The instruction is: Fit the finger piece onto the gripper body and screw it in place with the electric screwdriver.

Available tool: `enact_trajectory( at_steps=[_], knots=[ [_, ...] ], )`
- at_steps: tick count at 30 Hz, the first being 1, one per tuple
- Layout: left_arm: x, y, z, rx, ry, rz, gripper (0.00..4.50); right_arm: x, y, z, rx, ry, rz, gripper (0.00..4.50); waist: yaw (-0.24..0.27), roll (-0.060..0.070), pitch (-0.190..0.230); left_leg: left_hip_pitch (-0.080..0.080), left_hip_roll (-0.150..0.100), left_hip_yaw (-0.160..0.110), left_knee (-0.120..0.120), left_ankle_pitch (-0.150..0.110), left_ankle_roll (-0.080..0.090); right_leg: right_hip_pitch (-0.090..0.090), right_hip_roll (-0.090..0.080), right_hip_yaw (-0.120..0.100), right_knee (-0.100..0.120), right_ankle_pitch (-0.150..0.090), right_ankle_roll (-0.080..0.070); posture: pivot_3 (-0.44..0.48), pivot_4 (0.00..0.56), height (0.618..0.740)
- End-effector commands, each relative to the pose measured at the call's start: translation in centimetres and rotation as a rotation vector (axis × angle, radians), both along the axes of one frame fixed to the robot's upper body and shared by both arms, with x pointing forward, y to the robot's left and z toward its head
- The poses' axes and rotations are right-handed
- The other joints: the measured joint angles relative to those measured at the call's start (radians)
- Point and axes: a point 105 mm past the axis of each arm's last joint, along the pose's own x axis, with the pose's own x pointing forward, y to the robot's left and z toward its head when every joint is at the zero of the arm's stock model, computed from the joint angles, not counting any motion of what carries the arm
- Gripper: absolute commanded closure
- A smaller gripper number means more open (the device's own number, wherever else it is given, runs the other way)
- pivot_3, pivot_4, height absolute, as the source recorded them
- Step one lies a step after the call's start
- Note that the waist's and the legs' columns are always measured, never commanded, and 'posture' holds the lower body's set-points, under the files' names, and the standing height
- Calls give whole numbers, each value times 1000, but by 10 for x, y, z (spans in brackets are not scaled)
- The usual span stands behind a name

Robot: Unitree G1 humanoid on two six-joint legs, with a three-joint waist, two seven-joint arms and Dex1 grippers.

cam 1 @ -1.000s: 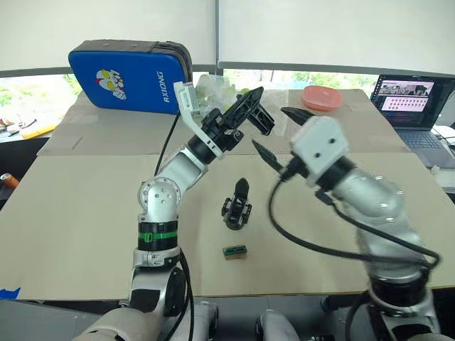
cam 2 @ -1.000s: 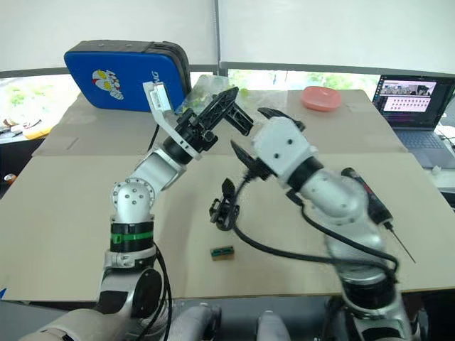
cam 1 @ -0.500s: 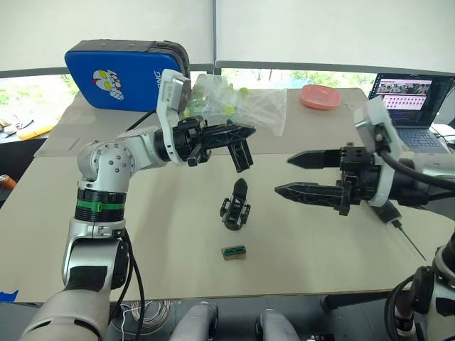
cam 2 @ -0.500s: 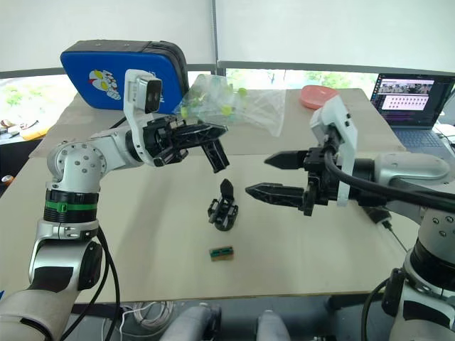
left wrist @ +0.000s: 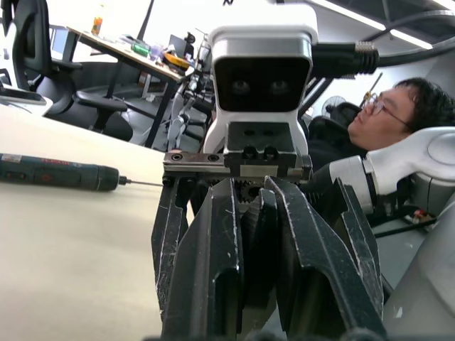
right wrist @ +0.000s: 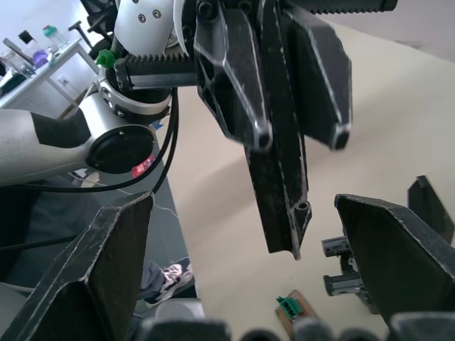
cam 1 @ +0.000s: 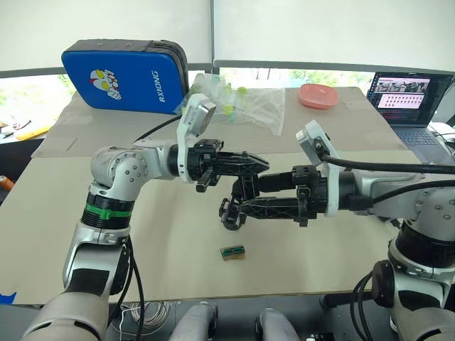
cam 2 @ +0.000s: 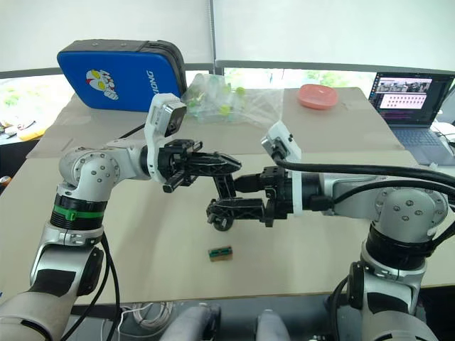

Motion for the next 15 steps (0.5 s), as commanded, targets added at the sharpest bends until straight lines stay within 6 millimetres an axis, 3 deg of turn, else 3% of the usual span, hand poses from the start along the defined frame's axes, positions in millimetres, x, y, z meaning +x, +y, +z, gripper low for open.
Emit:
enact_trajectory(
  at_steps=[1, 15],
  knots=[
    [-7, 0, 5, 1, -47, -28, 4404, -2, 3, 11, 22, -21, 11, 0, 0, 0, 0, 0, 0, 0, 0, 0, 0, 0, 0, 0, 0, 0, 0, 0, 150, 740],
    [-8, -1, -3, 34, -70, -23, 4404, -2, 11, 9, 29, 38, -23, 0, -8, 0, 0, 0, 0, 0, 0, 0, 1, 1, 0, -2, -1, 0, 0, 0, 150, 740]
  ],
)
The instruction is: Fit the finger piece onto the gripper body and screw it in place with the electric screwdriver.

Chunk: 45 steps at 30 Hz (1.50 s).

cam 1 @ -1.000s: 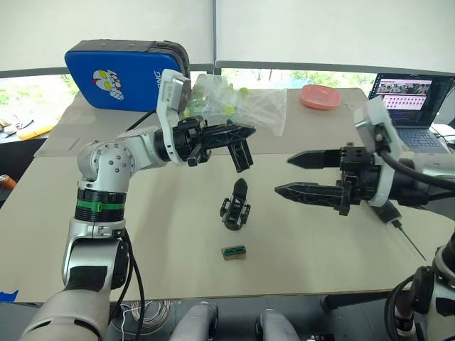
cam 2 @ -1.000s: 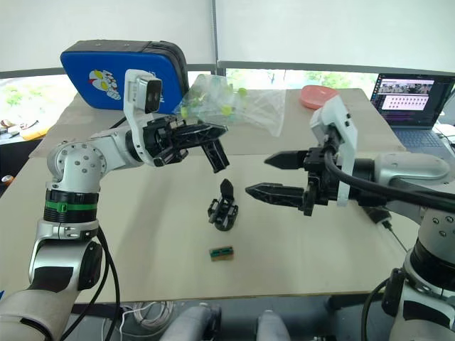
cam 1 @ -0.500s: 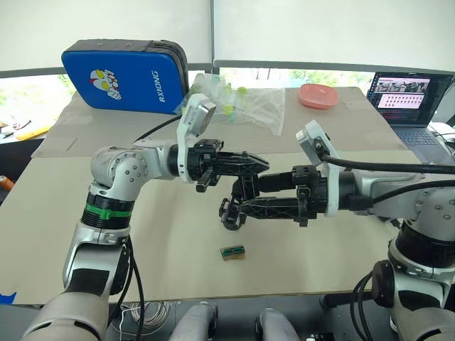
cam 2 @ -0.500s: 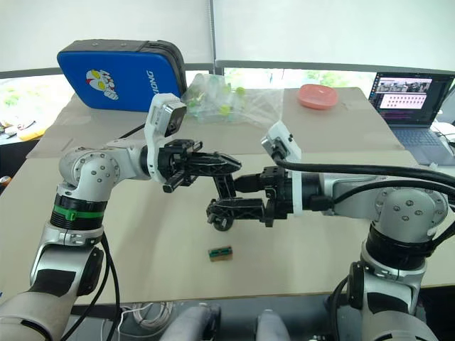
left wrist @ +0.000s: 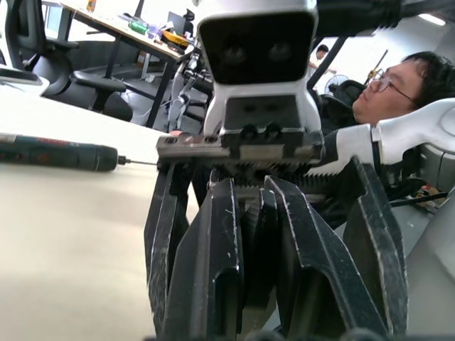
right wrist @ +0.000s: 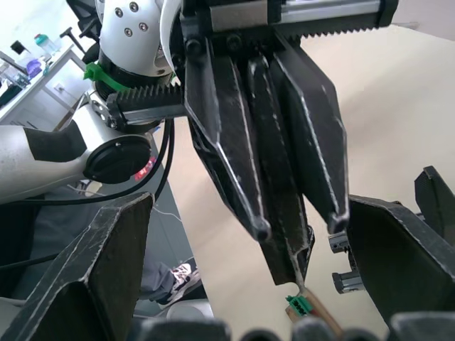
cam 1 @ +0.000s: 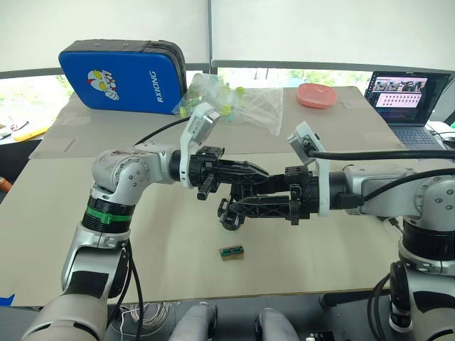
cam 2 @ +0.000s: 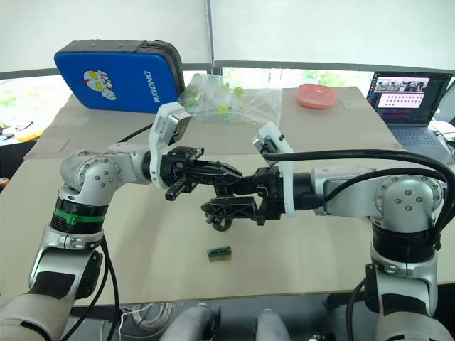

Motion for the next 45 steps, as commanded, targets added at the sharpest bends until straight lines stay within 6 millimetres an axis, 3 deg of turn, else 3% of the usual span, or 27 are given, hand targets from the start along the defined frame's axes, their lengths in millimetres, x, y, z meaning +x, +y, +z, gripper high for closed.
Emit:
enact_trajectory(
  at_steps=[1, 7, 12, 18, 20, 32, 41, 45],
  knots=[
    [-6, 0, 7, -5, -65, -21, 4404, -4, 3, 9, 36, -16, 13, 0, 0, 0, 0, 0, 0, 0, 0, 0, 0, 0, 0, 0, 0, 0, 0, 0, 150, 740],
    [-6, -1, 5, 2, -68, -24, 4404, -8, 5, 7, 29, 0, 22, 0, 0, 0, 0, 0, 0, 0, 0, 0, 1, 1, 0, -1, -1, 0, 0, 0, 150, 740],
    [-7, -1, 3, 15, -72, -31, 4404, -10, 7, 8, 30, 7, 31, 1485, 0, 0, 0, 0, 0, 0, 0, 0, 1, 1, 0, -1, -1, 0, 0, 0, 150, 740],
    [-7, -1, 2, 17, -76, -30, 4403, -10, 9, 6, 23, 13, 34, 3625, -1, -1, 1, 0, 0, 0, 0, 0, 1, 1, 0, -1, -2, 0, 0, 0, 150, 740],
    [-7, -1, 2, 16, -80, -27, 4403, -10, 9, 5, 20, 13, 34, 4044, -1, -1, 1, 0, 0, 0, 0, 0, 1, 1, 0, -1, -2, 0, 0, 0, 150, 740],
    [-11, 6, 12, -21, -41, -61, 4403, -9, 6, 4, 27, -21, 17, 4044, 0, -1, 2, 0, 0, 0, 0, -1, 1, 1, 0, -1, -2, 0, 0, 0, 150, 740],
    [-17, 11, 15, -20, -2, -94, 58, -5, 2, 5, 30, -71, -10, 4075, 0, -1, 2, 0, 0, 0, 1, -1, 1, 1, 0, -2, -2, 0, 0, 0, 150, 740],
    [1, 24, 25, -67, -105, 16, 0, -6, -3, 5, 18, -126, -14, 4076, 0, -1, 2, 0, 0, 0, 1, -1, 1, 1, 0, -2, -2, 0, 0, 0, 150, 740]
  ],
)
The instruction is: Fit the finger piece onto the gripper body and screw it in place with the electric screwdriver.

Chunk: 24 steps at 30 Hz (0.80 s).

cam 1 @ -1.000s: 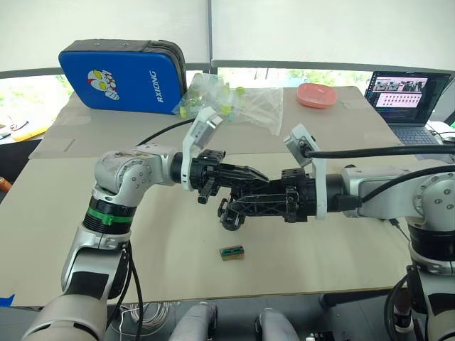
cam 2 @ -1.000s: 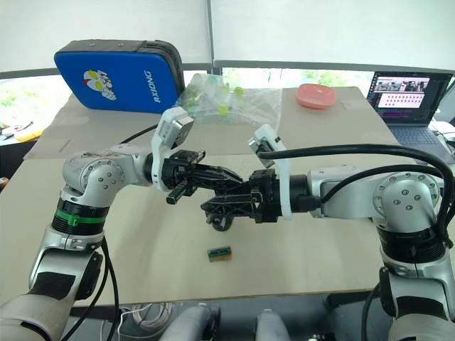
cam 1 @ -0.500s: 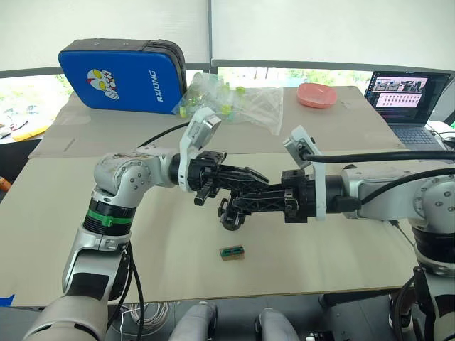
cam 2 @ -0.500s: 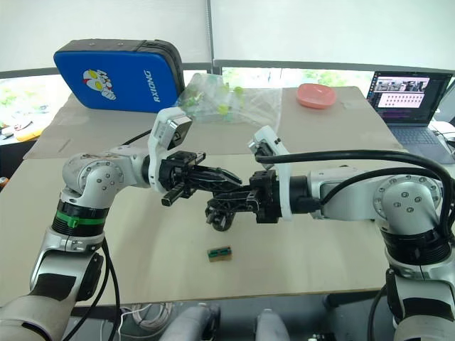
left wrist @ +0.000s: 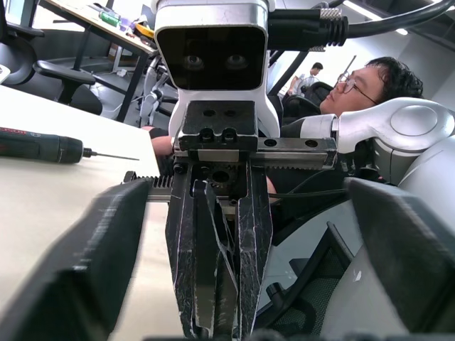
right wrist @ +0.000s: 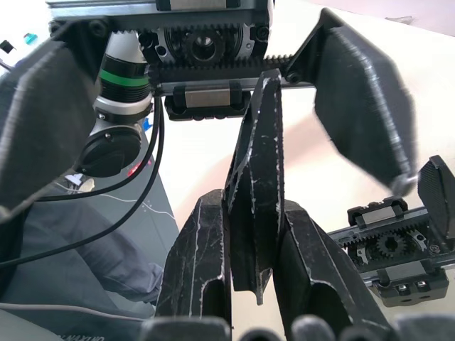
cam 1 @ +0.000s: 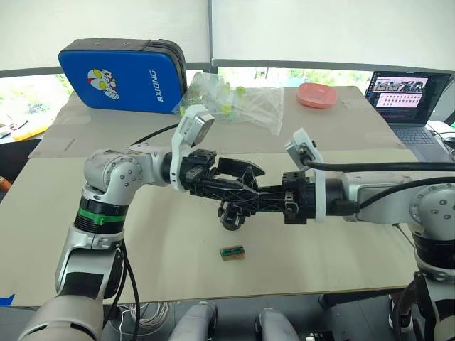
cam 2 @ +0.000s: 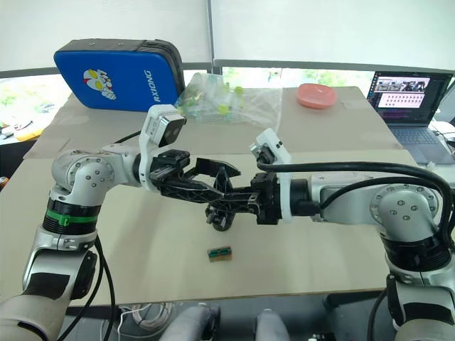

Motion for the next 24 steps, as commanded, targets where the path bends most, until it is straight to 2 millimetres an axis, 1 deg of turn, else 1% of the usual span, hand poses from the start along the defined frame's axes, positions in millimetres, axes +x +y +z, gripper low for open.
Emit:
enact_trajectory(
  at_steps=[1, 2, 3, 5, 6, 7, 9, 11, 14, 17, 21, 24],
  knots=[
    [22, 21, 25, -80, -183, 152, 0, -4, -7, 15, 29, -112, 1, 4076, 0, 0, 0, 0, 0, 0, 0, 0, 0, 0, 0, 0, 0, 0, 0, 0, 150, 740],
    [31, 29, 29, -90, -263, 209, 0, -5, -9, 15, 28, -128, 2, 4076, 1, 0, 0, 0, 0, 0, 0, 0, 0, 0, 0, 0, 0, 0, 0, 0, 150, 740],
    [37, 37, 28, -73, -343, 244, 0, -5, -12, 14, 24, -146, 1, 4076, 2, 0, 0, 0, 0, 0, 0, 0, 0, 0, 0, 0, 0, 0, 0, 0, 150, 740],
    [43, 53, 16, 16, -483, 259, 0, -5, -17, 17, 52, -216, -10, 4077, 0, 0, 0, 0, 0, 0, -1, 0, 0, 0, 0, 0, 0, 0, 0, 0, 150, 740],
    [44, 60, 7, 68, -519, 255, 0, -6, -19, 21, 88, -259, -3, 4077, 0, 0, 0, 0, 0, 0, -1, 0, 0, 0, 0, 0, -1, 0, 0, 0, 150, 740],
    [45, 68, -5, 130, -539, 243, 0, -7, -21, 23, 102, -306, 3, 4077, 0, 0, 0, 0, 0, 0, -2, 0, 0, 0, 0, 0, -2, 0, 0, 0, 150, 740],
    [47, 80, -26, 232, -599, 224, 0, -7, -25, 15, 61, -350, 5, 4077, 1, 1, 0, 0, 0, 0, -2, -1, 1, 0, 0, 0, -4, 0, 0, 0, 150, 740],
    [51, 88, -41, 264, -590, 249, 0, -4, -27, 6, 20, -405, -1, 4077, 5, 1, 1, 0, 0, 0, -2, -1, 1, 0, -1, 0, -4, 0, 0, 0, 150, 740],
    [57, 100, -71, 320, -561, 285, 0, -3, -27, -2, 58, -439, 11, 4077, 13, 1, 1, 0, 0, 0, -1, -1, 1, -4, -1, 1, -4, 0, 0, 0, 150, 740],
    [64, 99, -93, 306, -505, 340, 0, 0, -27, -10, 73, -471, 19, 4077, 20, 1, 1, 0, 0, 0, 0, -1, 1, -4, -1, 2, -4, 1, 1, 0, 150, 740],
    [66, 89, -128, 347, -518, 326, 0, 6, -27, -22, 87, -493, 16, 4077, 23, 0, 1, 0, 0, 0, 1, -1, 1, -3, -1, 1, -4, 2, 2, 0, 150, 740],
    [69, 77, -141, 331, -525, 331, 0, 7, -25, -27, 101, -512, 21, 4078, 23, 0, 1, 0, 0, 0, 1, -1, 1, -3, -1, 0, -3, 2, 2, 0, 150, 740]
  ],
)
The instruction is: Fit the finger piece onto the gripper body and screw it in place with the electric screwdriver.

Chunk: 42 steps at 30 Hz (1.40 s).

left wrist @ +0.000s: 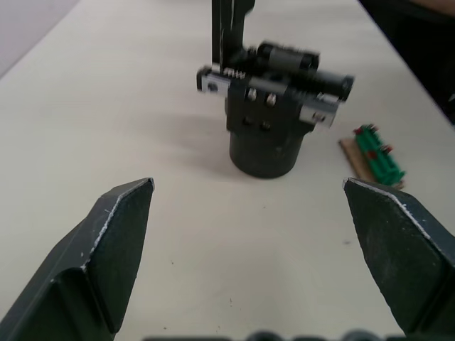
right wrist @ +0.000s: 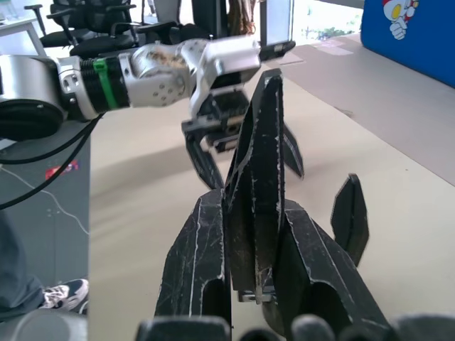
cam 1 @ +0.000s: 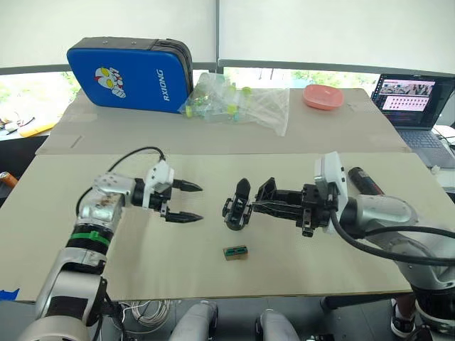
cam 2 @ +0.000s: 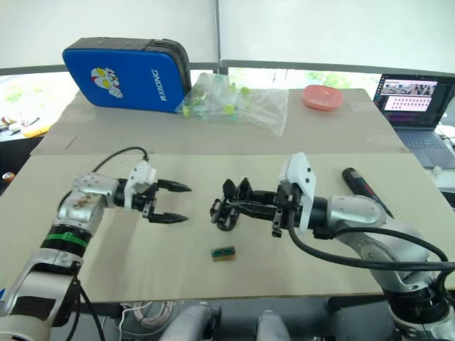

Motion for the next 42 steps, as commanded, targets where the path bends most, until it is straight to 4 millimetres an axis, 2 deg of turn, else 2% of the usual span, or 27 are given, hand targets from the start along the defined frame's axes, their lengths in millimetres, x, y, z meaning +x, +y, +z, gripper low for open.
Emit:
enact_trajectory(
  at_steps=[1, 8, 12, 25, 28, 29, 31, 38, 42],
  knots=[
    [5, -14, -7, -7, -56, 0, 0, -3, 2, 4, 15, -74, 23, 4078, 0, 0, 0, 0, 0, 0, 0, 0, 0, 0, 0, 0, 0, 0, 0, 0, 150, 740],
    [5, -48, -30, -18, -45, -33, 0, -15, 6, -10, -13, -74, 84, 4078, -1, 0, 0, 0, 0, 0, 1, 0, 0, 3, 2, -2, 2, 0, 0, 0, 150, 740],
    [6, -64, -32, -37, -72, -50, 0, -20, 10, -12, -26, -84, 115, 4078, -2, 0, 0, 0, 0, 0, 1, 0, 0, 3, 3, -2, 3, 0, 0, 0, 150, 740],
    [5, -78, -34, -53, -44, -56, 0, -20, 11, -14, -31, -82, 112, 4078, -1, 0, 0, 0, 0, 0, 2, 0, 0, 3, 5, -2, 4, 0, 0, 0, 150, 740],
    [4, -80, -35, -45, -34, -71, 753, -19, 11, -15, -30, -80, 109, 4078, 0, 0, 0, 1, -1, 0, 2, 0, 0, 3, 5, -2, 4, 0, 0, 0, 150, 740],
    [3, -81, -37, -40, -29, -67, 1324, -19, 11, -15, -30, -80, 108, 4078, 0, 0, 0, 1, -1, 0, 2, 0, 0, 4, 5, -2, 4, 0, 0, 0, 150, 740],
    [3, -81, -40, -31, -21, -62, 2126, -18, 11, -15, -28, -79, 104, 4078, 0, 0, 0, 1, -1, 0, 3, 0, 0, 4, 5, -2, 4, 0, 0, 0, 150, 740],
    [-1, -79, -44, -17, -22, -80, 2186, -8, 12, -18, -28, -103, 92, 4078, 0, 0, 0, 2, -1, 0, 3, 0, 0, 4, 5, -3, 5, 0, 0, 0, 150, 740],
    [-1, -79, -44, -11, -21, -81, 2186, 6, 19, -18, -22, -138, 84, 4078, -2, 0, 0, 2, -1, 0, 3, 0, 0, 3, 6, -2, 5, 0, 0, 0, 150, 740]
  ],
)
